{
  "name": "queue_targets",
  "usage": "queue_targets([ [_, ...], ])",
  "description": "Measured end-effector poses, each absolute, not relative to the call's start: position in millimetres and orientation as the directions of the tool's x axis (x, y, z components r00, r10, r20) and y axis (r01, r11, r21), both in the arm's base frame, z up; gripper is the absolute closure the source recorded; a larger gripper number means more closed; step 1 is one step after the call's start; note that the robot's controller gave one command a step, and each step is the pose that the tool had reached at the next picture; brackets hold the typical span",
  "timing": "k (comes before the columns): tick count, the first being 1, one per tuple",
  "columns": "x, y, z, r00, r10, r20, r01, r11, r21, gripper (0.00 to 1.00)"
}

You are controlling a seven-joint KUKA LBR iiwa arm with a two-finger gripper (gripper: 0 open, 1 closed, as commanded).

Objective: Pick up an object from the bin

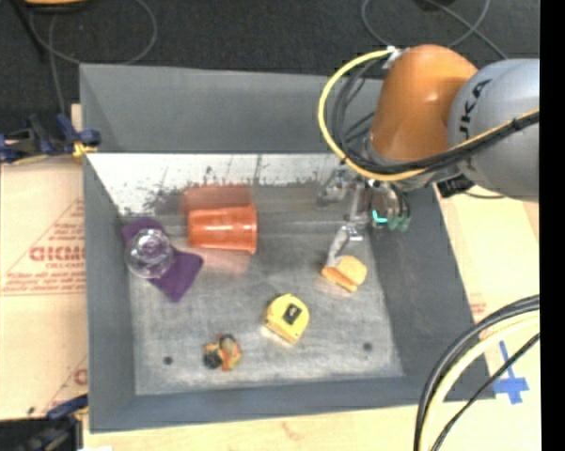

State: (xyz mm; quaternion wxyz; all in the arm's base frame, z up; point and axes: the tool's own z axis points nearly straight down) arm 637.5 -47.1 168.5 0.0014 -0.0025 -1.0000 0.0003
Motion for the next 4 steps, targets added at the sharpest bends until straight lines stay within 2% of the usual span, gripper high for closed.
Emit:
queue_targets([
  [1,637.4,-47,170,-1.0,0.005,0.002,0.005,1.0,-0.001,0.0],
  [2,632.5,-43,158,-0.992,-0.129,-0.009,-0.129,0.992,-0.003,0.0],
  [3,596.2,-64,162,-0.964,-0.266,-0.001,-0.266,0.964,0.0,0.0],
  [4,594.2,-56,172,-0.995,-0.095,-0.004,-0.095,0.995,-0.002,0.0],
])
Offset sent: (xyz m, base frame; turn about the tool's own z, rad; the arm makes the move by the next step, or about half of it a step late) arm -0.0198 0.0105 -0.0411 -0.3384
